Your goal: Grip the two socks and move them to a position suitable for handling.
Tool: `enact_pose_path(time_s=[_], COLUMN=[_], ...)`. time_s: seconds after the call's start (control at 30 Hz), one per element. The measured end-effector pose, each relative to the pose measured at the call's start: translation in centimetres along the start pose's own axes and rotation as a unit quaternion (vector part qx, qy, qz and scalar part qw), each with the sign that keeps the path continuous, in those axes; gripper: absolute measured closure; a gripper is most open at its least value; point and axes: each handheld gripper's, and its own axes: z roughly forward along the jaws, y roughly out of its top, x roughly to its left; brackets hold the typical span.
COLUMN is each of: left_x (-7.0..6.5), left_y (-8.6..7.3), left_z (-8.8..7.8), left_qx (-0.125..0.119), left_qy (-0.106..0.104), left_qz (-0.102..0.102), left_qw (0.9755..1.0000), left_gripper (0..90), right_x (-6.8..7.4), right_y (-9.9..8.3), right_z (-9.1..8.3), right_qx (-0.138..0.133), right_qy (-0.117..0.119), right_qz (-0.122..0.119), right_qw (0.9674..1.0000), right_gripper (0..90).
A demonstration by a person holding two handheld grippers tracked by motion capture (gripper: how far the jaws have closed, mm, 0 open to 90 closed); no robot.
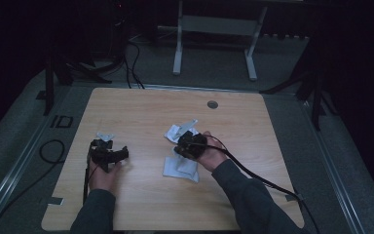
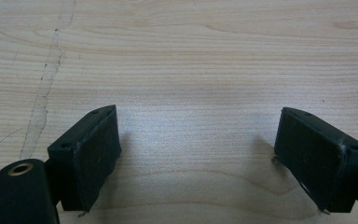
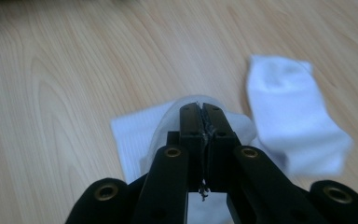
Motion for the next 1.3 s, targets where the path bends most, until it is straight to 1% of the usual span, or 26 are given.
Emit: enact_pose_path(time_s=[0.2,0.23,0.33,0.4,0.43,0.47,0.5,0.53,0.57,0.6,0.63,0.67,0.7,0.77,0.8,0.87,0.97,1.0,1.07,1.1,1.13,1.17,1.2,1.23,1.27,1.3], left_x=[0.0,0.0,0.0,0.0,0.0,0.0,0.0,0.0,0.0,0.0,0.0,0.0,0.0,0.0,0.0,0.0,0.0,0.0,0.0,0.0,0.0,0.0,0.0,0.0,0.0,0.0], left_y=[0.0,0.0,0.0,0.0,0.0,0.0,0.0,0.0,0.0,0.0,0.0,0.0,0.0,0.0,0.0,0.0,0.0,0.0,0.0,0.0,0.0,0.0,0.0,0.0,0.0,0.0], left_z=[0.0,0.0,0.0,0.0,0.0,0.0,0.0,0.0,0.0,0.0,0.0,0.0,0.0,0.0,0.0,0.0,0.0,0.0,0.0,0.0,0.0,0.0,0.0,0.0,0.0,0.0], left_qx=[0.000,0.000,0.000,0.000,0.000,-0.001,-0.001,-0.001,-0.001,-0.001,-0.001,-0.001,-0.001,-0.001,-0.001,-0.001,-0.001,-0.001,-0.001,-0.001,-0.001,-0.001,-0.001,-0.001,-0.001,-0.001], left_qy=[0.000,0.000,0.000,0.000,0.000,0.000,0.000,0.000,0.000,0.000,0.000,0.000,0.000,0.000,0.000,0.000,0.000,0.000,0.000,0.000,0.000,0.000,0.000,0.000,0.000,0.000], left_qz=[0.000,0.000,0.000,0.000,0.000,0.000,0.000,0.000,0.000,0.000,0.000,0.000,0.000,0.000,0.000,0.000,0.000,0.000,0.000,0.000,0.000,0.000,0.000,0.000,0.000,0.000], left_qw=[1.0000,1.0000,1.0000,1.0000,1.0000,1.0000,1.0000,1.0000,1.0000,1.0000,1.0000,1.0000,1.0000,1.0000,1.0000,1.0000,1.0000,1.0000,1.0000,1.0000,1.0000,1.0000,1.0000,1.0000,1.0000,1.0000], left_gripper=[14.2,14.3,14.3,14.3,14.3,14.3,14.3,14.3,14.3,14.2,14.2,14.3,14.3,14.3,14.3,14.3,14.2,14.3,14.3,14.2,14.3,14.3,14.3,14.3,14.2,14.3], right_x=[-1.1,-1.1,-2.1,-2.4,-2.7,-3.2,-3.2,-3.7,-3.7,-4.3,-4.3,-4.8,-4.8,-5.1,-5.1,-4.8,-4.4,-3.8,-3.6,-3.3,-2.6,-2.6,-1.9,-1.9,-1.4,-1.4], right_y=[-2.2,-2.2,-3.8,-4.2,-4.7,-5.7,-5.7,-7.0,-7.0,-8.3,-8.3,-9.5,-9.5,-10.2,-10.4,-10.4,-10.2,-9.9,-9.9,-9.8,-9.9,-9.9,-10.1,-10.1,-10.4,-10.4], right_z=[-3.0,-3.0,-5.1,-5.4,-5.7,-6.1,-6.1,-6.3,-6.3,-6.4,-6.4,-6.6,-6.6,-6.9,-7.1,-7.3,-7.1,-6.5,-6.3,-5.8,-4.7,-4.7,-3.6,-3.6,-2.5,-2.5], right_qx=[-0.013,-0.013,-0.019,-0.016,-0.012,-0.005,-0.005,0.006,0.006,0.015,0.015,0.023,0.023,0.028,0.024,0.018,0.012,0.010,0.010,0.013,0.021,0.021,0.031,0.031,0.041,0.041], right_qy=[-0.015,-0.015,-0.024,-0.027,-0.030,-0.036,-0.036,-0.042,-0.042,-0.047,-0.047,-0.058,-0.058,-0.081,-0.081,-0.076,-0.068,-0.060,-0.057,-0.051,-0.042,-0.042,-0.034,-0.034,-0.027,-0.027], right_qz=[0.019,0.019,0.035,0.036,0.037,0.042,0.042,0.050,0.050,0.063,0.063,0.075,0.075,0.079,0.085,0.083,0.078,0.078,0.077,0.073,0.066,0.066,0.061,0.061,0.056,0.056], right_qw=[0.9996,0.9996,0.9989,0.9989,0.9988,0.9985,0.9985,0.9978,0.9978,0.9968,0.9968,0.9952,0.9952,0.9932,0.9928,0.9935,0.9945,0.9952,0.9954,0.9959,0.9967,0.9967,0.9971,0.9971,0.9972,0.9972], right_gripper=[87.5,87.5,87.1,87.0,86.9,86.5,86.5,86.0,86.0,82.1,82.1,76.6,76.6,72.3,71.6,69.4,68.7,68.6,68.7,70.8,75.7,75.7,78.4,78.4,81.1,81.1])
